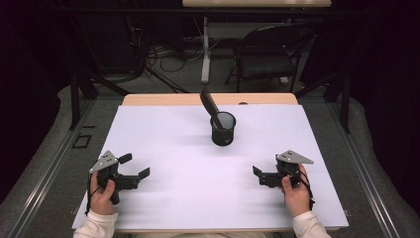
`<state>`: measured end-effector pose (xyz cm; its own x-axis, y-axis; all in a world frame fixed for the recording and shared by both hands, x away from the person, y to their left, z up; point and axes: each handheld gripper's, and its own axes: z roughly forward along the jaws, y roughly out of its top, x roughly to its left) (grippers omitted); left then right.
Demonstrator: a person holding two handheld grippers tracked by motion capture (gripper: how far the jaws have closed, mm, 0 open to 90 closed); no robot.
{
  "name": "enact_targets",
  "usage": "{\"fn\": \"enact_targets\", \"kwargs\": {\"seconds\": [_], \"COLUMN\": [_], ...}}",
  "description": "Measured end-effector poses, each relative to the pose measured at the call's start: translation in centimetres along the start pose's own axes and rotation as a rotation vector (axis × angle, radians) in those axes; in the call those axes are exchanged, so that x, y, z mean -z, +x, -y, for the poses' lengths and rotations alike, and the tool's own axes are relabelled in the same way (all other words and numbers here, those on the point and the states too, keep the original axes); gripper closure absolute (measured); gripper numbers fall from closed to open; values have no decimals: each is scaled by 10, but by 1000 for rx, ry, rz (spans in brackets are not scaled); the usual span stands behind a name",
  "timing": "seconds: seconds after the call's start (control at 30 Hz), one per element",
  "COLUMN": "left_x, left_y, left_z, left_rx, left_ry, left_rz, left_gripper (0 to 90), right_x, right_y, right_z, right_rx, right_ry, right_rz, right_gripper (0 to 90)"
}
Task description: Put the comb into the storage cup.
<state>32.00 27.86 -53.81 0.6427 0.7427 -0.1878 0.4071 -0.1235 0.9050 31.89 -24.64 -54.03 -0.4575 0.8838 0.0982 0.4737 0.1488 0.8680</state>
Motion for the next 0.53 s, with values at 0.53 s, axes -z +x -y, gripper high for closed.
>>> {"fn": "enact_targets", "kwargs": {"seconds": [0.53], "left_x": [0], "left_y": [1], "left_z": [0], "left_rx": [17], "left_ry": [-2], "left_rz": [2], "left_gripper": [5], "right_x": [0], "right_y": [-1], "right_z": [2], "right_rx": [-17], "right_ry": [1], "right_rz": [-4], "right_gripper": [0]}}
